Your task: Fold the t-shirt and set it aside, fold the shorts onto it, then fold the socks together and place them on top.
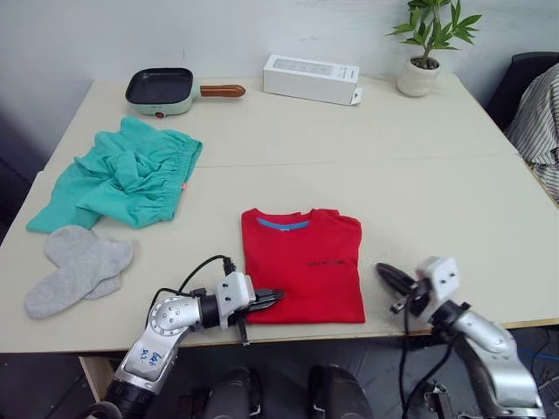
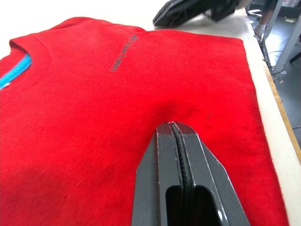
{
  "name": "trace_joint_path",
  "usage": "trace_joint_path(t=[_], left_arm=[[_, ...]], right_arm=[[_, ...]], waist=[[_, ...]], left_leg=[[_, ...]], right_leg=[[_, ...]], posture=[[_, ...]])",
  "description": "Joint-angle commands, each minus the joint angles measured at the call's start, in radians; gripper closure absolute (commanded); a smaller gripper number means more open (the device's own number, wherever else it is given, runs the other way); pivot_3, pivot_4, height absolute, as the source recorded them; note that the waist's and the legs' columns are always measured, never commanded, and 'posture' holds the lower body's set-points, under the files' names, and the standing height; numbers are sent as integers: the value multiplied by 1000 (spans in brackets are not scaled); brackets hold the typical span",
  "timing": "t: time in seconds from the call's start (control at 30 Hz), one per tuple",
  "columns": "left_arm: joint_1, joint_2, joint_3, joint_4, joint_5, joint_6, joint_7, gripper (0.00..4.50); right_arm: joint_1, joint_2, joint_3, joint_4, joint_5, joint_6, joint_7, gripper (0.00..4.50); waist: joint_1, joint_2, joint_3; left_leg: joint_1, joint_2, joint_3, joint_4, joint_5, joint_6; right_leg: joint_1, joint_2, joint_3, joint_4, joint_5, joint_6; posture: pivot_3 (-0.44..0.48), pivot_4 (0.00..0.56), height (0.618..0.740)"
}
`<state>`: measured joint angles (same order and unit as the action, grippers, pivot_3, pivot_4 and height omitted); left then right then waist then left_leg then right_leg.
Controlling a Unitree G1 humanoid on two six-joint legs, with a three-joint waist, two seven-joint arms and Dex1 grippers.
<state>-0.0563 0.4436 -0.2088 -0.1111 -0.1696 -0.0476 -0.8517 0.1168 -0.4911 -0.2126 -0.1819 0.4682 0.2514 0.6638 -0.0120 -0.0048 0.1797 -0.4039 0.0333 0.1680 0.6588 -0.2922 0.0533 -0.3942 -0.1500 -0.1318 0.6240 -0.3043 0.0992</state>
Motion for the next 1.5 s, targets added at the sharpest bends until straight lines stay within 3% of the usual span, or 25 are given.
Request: trace_joint_path(t=[0.03, 0.17, 0.33, 0.6, 0.7, 1.0, 1.1, 1.2, 1.5], left_arm=[[-15, -11, 27, 22, -29, -42, -6, 4500], [-35, -14, 31, 32, -38, -45, -14, 4500], [-48, -10, 27, 45, -25, -46, -16, 4500], [-62, -14, 23, 67, -6, -55, -6, 4500], [-68, -15, 23, 77, -3, -60, -4, 4500], [-82, -9, 38, 88, -15, -78, -18, 4500], [-83, 9, 61, 52, -90, -43, -72, 4500], [-79, 43, 98, -35, -205, 51, -124, 3923], [-72, 179, 253, -289, -425, 289, -126, 1021]], right_arm=[[-53, -111, -94, -83, 312, 346, 52, 3701], [-149, -255, -95, -10, 536, 747, 70, 2312], [-290, -357, 49, 59, 561, 994, 137, 584], [-471, -239, 226, 115, 480, 1099, 99, 584], [-507, -207, 265, 117, 466, 1101, 129, 1230], [-534, -138, 249, 175, 401, 1101, 85, 4378], [-525, -144, 190, 173, 418, 1119, 80, 4477], [-513, -174, 131, 152, 447, 1143, 101, 4500], [-504, -392, 0, 287, 416, 1091, 216, 4500]], waist=[[-1, 1, 0], [8, 1, 0], [10, 1, 0], [3, -1, -1], [4, -1, -1], [3, -6, -4], [5, -8, -5], [11, -7, -5], [9, -1, -1]], left_leg=[[0, 0, 0, 0, 0, 1], [0, 1, -1, 0, 0, 2], [-1, 1, -2, 0, 2, 7], [-1, 2, -1, 0, 1, 5], [-1, 3, -1, 0, 1, 4], [-1, 3, -1, 0, 1, 2], [-1, 3, -1, 0, -1, 0], [-1, 3, -1, 0, -1, 0], [-4, 1, -1, 0, 1, 1]], right_leg=[[-1, 0, 1, 0, 0, 0], [0, 0, -1, 0, 0, -2], [-1, 0, -2, -1, 0, -2], [0, 1, -3, -2, 0, -2], [0, 1, -4, -2, 0, -2], [0, 2, -4, -2, 0, -2], [0, 1, -4, -3, 0, -3], [0, 1, -4, -4, 1, -3], [-1, 1, -4, -5, 1, -2]], posture=[[0, 150, 740], [0, 150, 740], [0, 150, 740], [0, 150, 740], [0, 150, 740], [0, 150, 740], [0, 150, 740], [0, 150, 740], [0, 150, 740]])
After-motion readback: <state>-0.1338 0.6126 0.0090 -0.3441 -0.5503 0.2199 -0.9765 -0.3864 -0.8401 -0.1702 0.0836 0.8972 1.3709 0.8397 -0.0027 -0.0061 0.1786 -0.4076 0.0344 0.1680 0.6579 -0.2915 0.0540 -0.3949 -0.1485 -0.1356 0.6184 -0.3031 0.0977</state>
